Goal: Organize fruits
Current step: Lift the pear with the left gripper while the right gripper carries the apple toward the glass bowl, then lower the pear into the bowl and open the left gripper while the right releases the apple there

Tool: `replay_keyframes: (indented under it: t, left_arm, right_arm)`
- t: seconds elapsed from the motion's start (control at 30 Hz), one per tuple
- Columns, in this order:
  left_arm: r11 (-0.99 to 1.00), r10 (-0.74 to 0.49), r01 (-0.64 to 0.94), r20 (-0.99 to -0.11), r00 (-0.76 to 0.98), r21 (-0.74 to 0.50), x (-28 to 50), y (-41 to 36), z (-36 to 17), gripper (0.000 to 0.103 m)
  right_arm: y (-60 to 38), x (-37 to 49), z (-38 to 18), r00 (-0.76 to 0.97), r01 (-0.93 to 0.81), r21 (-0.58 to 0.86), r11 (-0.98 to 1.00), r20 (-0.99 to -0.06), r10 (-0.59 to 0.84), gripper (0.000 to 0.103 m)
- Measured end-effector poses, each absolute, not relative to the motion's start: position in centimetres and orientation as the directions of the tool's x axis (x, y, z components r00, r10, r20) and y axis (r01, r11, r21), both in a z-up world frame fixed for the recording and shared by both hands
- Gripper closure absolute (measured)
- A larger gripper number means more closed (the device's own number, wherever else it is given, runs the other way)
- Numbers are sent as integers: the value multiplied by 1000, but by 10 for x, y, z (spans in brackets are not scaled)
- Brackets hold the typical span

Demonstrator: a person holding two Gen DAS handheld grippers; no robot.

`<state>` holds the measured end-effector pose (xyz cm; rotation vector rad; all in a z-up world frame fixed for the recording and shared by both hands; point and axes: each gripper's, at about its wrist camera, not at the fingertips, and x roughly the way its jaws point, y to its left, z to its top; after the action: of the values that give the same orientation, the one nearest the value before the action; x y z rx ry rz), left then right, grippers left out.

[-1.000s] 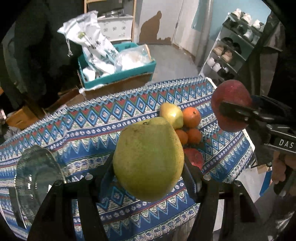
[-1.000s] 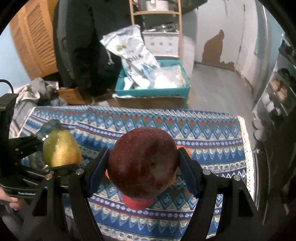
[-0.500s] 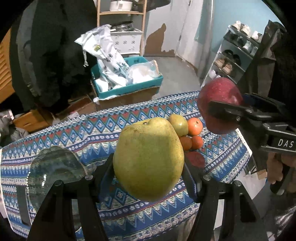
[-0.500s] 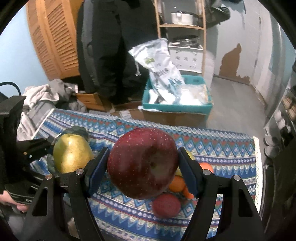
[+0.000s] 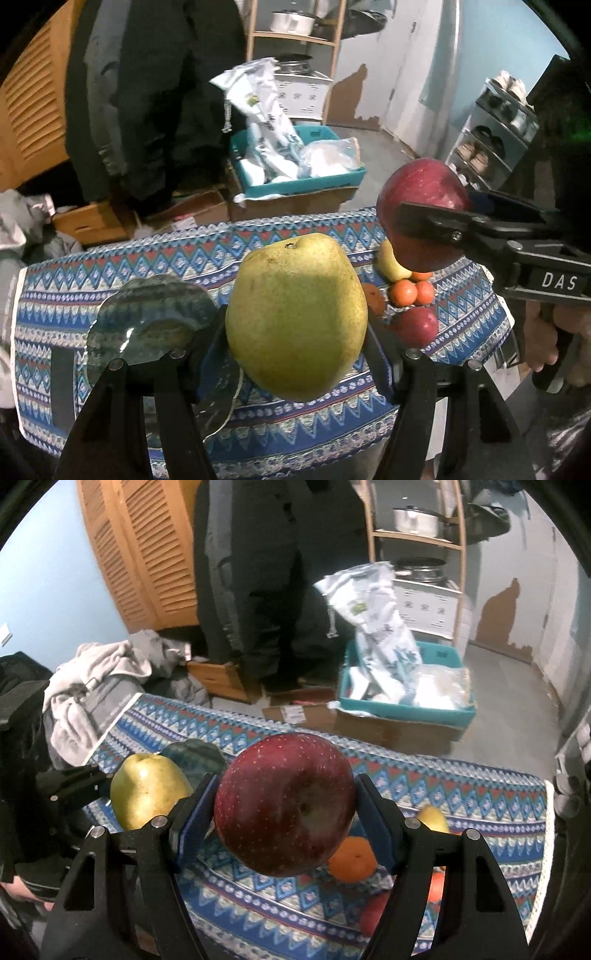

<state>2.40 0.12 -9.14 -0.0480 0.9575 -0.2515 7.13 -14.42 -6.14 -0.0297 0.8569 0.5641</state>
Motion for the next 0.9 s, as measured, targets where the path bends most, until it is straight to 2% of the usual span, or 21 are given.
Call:
replay_keyframes:
  t: [0.5,0.9]
  left_arm:
    - [984,-162,27,-817,554,-177,14,83,-103,35]
    - [978,-112,-102,-873,475,-181,20,138,-152,35]
  right_arm:
    - [-60,83,-69,434,-573,217,791,-738,517,29]
    - [4,95,-101,334,-616,248,748,-778,533,29]
